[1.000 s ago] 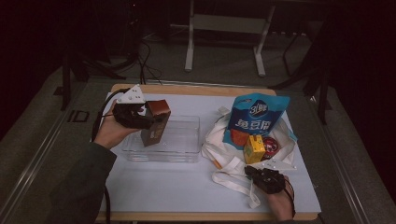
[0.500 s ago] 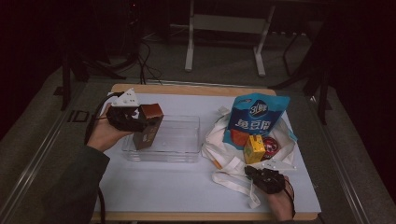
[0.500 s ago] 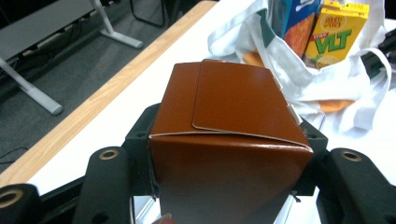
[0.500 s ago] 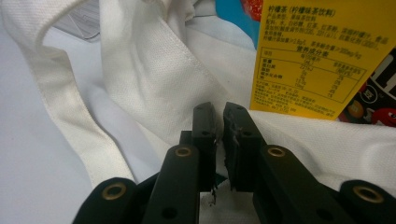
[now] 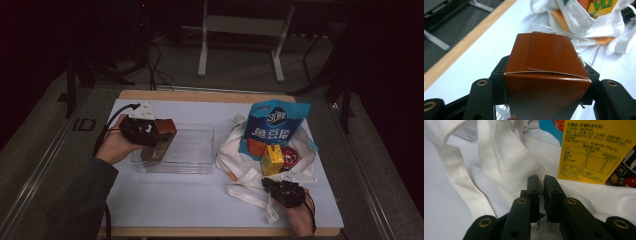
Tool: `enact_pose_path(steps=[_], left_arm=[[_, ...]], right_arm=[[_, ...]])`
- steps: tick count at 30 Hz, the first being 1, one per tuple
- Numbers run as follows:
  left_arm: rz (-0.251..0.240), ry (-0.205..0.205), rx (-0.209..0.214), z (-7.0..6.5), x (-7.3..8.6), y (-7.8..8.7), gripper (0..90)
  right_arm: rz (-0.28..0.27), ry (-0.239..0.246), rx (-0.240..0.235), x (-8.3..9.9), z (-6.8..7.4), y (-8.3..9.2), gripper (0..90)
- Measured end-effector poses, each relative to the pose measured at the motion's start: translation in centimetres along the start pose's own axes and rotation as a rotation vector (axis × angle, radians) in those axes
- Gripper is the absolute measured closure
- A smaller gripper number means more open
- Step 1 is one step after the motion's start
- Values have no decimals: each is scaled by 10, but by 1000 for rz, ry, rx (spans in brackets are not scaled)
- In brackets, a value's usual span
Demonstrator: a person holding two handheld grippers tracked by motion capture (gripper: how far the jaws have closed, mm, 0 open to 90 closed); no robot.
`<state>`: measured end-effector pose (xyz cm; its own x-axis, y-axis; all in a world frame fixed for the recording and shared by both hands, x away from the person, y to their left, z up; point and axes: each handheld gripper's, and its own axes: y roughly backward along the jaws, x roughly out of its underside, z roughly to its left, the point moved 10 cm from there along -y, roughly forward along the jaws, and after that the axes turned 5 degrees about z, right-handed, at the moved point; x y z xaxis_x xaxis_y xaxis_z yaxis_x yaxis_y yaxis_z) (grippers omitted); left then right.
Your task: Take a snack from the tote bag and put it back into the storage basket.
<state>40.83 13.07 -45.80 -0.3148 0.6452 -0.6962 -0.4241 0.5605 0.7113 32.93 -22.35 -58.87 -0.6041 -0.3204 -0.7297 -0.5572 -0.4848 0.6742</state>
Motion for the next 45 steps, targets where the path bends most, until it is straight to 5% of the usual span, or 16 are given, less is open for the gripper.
enact_pose_path(steps=[23, 38, 45], left_arm=[[61, -81, 102, -24, -21, -36, 411], [110, -101, 205, -56, -29, -76, 365], [125, -92, 212, -63, -29, -87, 353]], right_arm=[[1, 4, 1, 0, 0, 0, 833], [3, 5, -2, 0, 0, 0, 833], [2, 5, -3, 0, 0, 0, 833]])
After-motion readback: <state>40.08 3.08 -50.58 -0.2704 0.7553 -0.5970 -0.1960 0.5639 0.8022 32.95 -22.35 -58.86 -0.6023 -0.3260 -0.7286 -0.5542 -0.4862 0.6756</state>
